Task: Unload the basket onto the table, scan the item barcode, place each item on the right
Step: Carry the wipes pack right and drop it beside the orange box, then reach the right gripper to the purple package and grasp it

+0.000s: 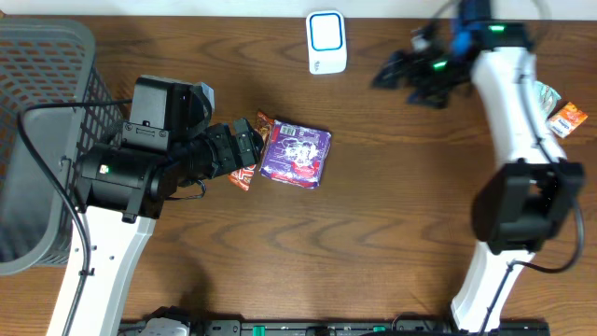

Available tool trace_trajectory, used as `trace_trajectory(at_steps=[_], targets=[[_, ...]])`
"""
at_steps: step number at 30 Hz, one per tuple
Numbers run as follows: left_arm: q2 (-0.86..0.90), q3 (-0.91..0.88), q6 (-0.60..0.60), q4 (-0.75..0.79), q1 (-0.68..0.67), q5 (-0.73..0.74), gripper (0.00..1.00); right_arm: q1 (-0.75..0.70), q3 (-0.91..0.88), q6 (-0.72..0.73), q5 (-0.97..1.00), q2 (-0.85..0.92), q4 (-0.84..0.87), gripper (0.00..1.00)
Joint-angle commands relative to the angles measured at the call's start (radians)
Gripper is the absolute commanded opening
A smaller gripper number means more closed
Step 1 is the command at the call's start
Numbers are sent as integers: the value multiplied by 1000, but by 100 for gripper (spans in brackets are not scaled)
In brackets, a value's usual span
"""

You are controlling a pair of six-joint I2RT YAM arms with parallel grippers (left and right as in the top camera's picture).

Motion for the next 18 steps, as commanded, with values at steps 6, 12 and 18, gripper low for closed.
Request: trace_trajectory(at_steps=[6, 12, 18], targets=[[3, 11, 6, 0, 4, 5, 98, 276, -1, -6, 45, 94, -89, 99], [3, 11, 6, 0, 4, 5, 98, 381, -7, 19, 60, 109, -84, 99], [3, 11, 6, 0, 4, 5, 98, 440, -7, 126, 169, 109, -89, 99]])
